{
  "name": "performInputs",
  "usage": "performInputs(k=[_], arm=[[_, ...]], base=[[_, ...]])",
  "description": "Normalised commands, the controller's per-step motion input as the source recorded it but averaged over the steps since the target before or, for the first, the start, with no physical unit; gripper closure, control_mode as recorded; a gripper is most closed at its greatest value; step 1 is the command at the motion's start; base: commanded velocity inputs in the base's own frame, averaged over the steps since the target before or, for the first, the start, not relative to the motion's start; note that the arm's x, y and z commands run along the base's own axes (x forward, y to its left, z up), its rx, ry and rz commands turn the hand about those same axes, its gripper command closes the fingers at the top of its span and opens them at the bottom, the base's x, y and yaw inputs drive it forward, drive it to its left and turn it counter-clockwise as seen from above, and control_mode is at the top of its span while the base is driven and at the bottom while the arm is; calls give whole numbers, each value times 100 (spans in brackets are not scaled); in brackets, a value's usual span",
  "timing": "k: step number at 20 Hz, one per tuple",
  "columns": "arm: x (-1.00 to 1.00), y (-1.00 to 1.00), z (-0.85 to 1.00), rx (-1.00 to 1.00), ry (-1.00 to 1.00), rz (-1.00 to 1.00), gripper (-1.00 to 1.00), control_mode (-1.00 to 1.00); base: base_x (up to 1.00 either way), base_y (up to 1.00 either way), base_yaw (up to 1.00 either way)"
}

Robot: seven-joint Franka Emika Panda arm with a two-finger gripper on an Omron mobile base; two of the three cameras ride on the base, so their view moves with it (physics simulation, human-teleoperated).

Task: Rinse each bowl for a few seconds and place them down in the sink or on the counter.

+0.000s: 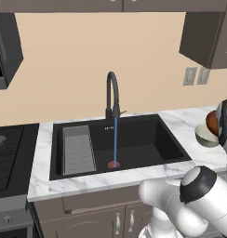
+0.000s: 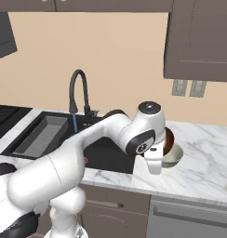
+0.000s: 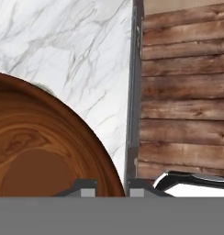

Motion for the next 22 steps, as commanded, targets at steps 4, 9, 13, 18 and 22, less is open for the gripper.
performInputs(k=[4,9,13,18,22], arm=[[24,37,9,0,7,11,100,-100],[21,38,4,0,9,12,100,-100],[22,40,0,0,12,13,100,-100],[22,38,0,0,12,14,100,-100],[18,34,0,0,13,15,100,-100]], base=[[0,0,0],[0,0,0],[0,0,0],[0,0,0],[0,0,0]])
